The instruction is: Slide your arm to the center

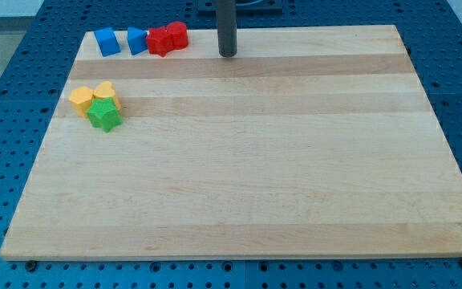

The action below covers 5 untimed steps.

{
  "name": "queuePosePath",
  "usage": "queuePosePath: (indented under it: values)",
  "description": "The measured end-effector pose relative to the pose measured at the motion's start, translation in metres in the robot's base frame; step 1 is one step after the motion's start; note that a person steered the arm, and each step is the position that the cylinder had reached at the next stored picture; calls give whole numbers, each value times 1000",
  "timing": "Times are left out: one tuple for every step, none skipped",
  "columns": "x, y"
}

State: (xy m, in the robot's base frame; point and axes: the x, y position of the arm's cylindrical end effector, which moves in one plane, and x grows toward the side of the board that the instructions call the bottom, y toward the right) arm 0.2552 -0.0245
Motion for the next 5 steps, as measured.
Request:
queuePosePath:
  values:
    - [0,0]
    - [1,0]
    - [13,11]
    - [31,25]
    - [100,16]
